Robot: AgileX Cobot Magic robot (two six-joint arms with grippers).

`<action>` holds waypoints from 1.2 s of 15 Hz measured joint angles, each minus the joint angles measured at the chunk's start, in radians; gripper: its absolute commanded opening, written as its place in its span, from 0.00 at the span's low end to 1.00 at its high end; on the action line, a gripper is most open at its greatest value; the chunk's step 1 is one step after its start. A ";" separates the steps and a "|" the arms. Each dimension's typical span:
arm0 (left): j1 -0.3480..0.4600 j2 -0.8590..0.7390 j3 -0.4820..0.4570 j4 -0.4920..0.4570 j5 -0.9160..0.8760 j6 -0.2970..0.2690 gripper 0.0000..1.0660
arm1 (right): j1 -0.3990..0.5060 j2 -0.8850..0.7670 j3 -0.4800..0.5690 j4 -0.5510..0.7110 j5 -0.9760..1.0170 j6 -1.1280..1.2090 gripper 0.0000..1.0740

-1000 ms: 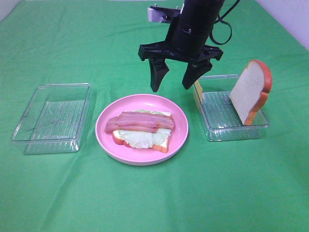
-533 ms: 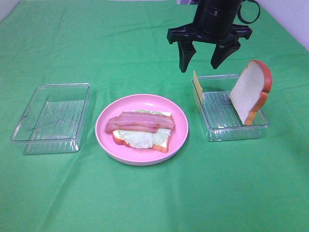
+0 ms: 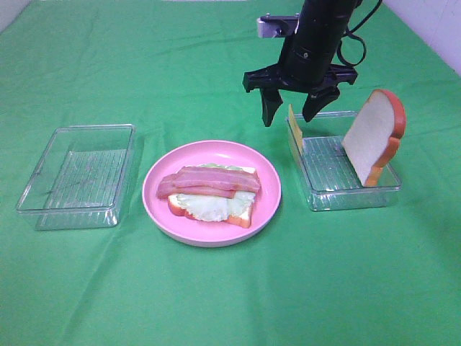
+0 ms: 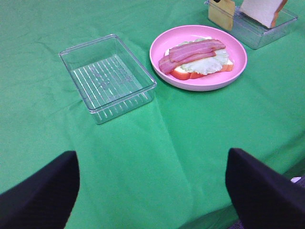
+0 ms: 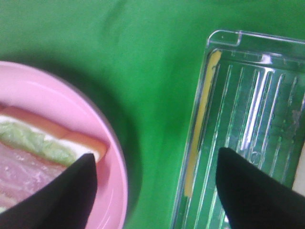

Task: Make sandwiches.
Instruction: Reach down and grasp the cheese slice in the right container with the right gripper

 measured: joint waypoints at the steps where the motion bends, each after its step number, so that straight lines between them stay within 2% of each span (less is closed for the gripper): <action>1: 0.000 0.000 0.000 0.000 0.000 0.000 0.74 | 0.000 0.008 0.000 -0.012 -0.022 0.013 0.58; 5: 0.000 0.000 0.000 0.000 0.000 0.000 0.74 | 0.000 0.036 0.000 -0.029 -0.050 0.025 0.54; 11: 0.000 0.000 0.000 0.000 0.000 0.000 0.74 | 0.000 0.064 0.000 -0.088 -0.054 0.056 0.40; 12: 0.000 0.000 0.000 0.000 0.000 0.000 0.74 | 0.000 0.064 0.000 -0.096 -0.054 0.063 0.32; 13: 0.000 0.000 0.000 0.000 0.000 0.000 0.74 | 0.000 0.064 0.000 -0.097 -0.054 0.064 0.28; 18: 0.000 0.000 0.000 0.000 0.000 0.000 0.74 | 0.000 0.064 0.000 -0.109 -0.052 0.070 0.00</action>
